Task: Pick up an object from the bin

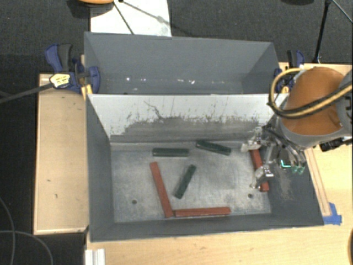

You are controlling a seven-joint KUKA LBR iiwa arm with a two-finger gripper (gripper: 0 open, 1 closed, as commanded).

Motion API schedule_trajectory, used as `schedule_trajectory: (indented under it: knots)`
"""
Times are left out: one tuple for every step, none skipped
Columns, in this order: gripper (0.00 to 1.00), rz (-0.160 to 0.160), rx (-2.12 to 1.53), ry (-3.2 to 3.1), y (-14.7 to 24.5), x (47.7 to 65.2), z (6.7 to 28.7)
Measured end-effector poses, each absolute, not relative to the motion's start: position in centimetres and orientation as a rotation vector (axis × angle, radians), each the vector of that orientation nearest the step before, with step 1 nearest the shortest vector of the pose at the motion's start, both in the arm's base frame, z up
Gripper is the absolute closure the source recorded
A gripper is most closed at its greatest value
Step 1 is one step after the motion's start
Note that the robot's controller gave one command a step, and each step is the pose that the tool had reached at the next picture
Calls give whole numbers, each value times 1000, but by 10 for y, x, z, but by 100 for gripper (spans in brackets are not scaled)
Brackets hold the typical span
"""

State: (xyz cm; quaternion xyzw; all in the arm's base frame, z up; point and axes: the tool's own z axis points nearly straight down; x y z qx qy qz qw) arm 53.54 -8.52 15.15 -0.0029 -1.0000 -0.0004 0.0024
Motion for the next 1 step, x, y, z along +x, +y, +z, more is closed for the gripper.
schedule_trajectory:
  knots:
    - [0,0,-5,-3144,-85,537,155]
